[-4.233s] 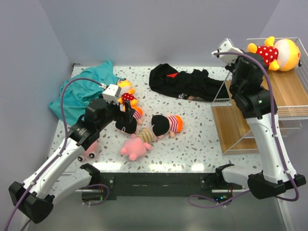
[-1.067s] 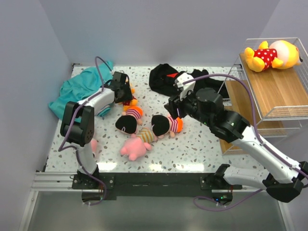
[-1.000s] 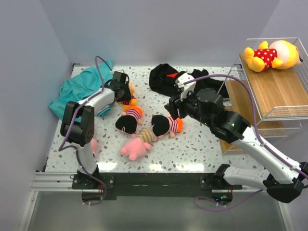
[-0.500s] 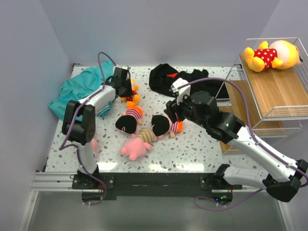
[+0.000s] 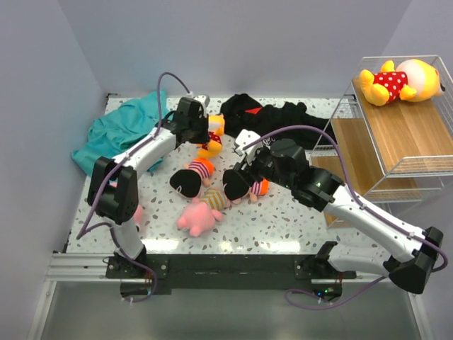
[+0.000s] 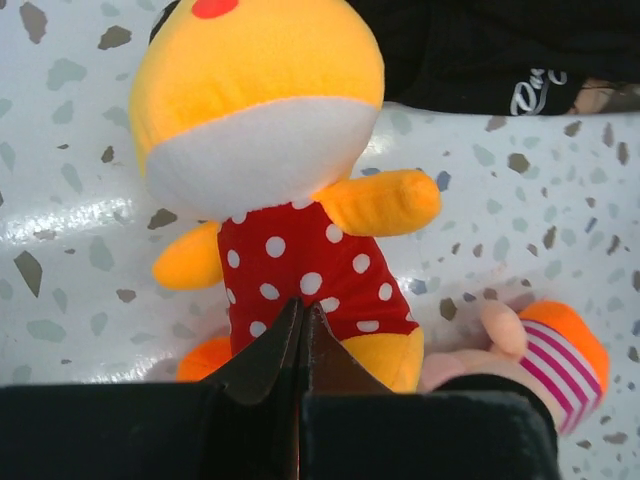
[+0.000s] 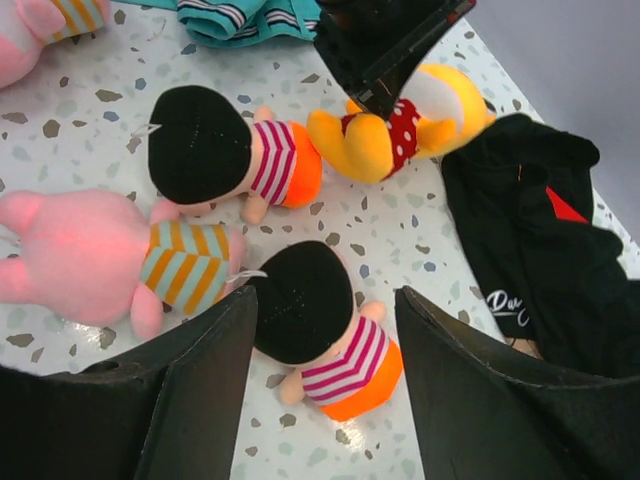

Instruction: Place and organize the stuffed toys onto the shelf

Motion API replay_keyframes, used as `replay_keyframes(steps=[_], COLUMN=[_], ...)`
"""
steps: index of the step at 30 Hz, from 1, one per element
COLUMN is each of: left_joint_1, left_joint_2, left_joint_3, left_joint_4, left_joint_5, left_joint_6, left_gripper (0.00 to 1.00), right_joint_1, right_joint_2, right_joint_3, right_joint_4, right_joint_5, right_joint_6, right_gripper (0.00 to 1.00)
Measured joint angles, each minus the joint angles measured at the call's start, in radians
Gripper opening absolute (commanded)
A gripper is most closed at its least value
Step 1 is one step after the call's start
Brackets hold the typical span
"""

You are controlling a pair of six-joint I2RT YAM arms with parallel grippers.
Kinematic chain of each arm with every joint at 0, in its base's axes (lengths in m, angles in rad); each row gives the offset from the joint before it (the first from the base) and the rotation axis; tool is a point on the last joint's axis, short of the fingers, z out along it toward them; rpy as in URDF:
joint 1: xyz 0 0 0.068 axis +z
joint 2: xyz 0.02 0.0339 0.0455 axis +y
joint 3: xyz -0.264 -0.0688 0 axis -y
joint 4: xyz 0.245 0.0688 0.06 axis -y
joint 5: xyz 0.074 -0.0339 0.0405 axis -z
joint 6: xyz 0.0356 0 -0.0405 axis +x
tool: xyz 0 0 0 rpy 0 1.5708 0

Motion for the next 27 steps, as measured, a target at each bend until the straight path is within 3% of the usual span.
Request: replay_keyframes(steps=[2,5,15,27], left_joint_1=[-0.015,-0.032,-0.038,-0.038], left_joint_2=[-0.043,-0.117,-0.314,-0.431], left_joint_3=[0.000,0.000,-0.079,-0.171], left_joint_4=[-0.014,-0.019,-0.028,-0.054], left_joint_5=[0.029,0.092,0.241,0.286], left_joint_6=[0.002,0.001,0.003,0.025], left_gripper=[0.00,0.00,0.00,0.00], right_joint_1=[0.000,0.000,0.001,0.001], right_joint_2=[0.017,0.039,0.156,0.225], right_joint_3=[-0.002,-0.002,0.041,0.130], right_joint_4=[0.028,0.065,0.095,0.113], right_joint_5=[-0.019,-0.072,-0.130,-0.207], right_joint_6=[-0.035,-0.085,-0.184,-0.238], right_gripper=[0.72,0.77,0.81,0.82])
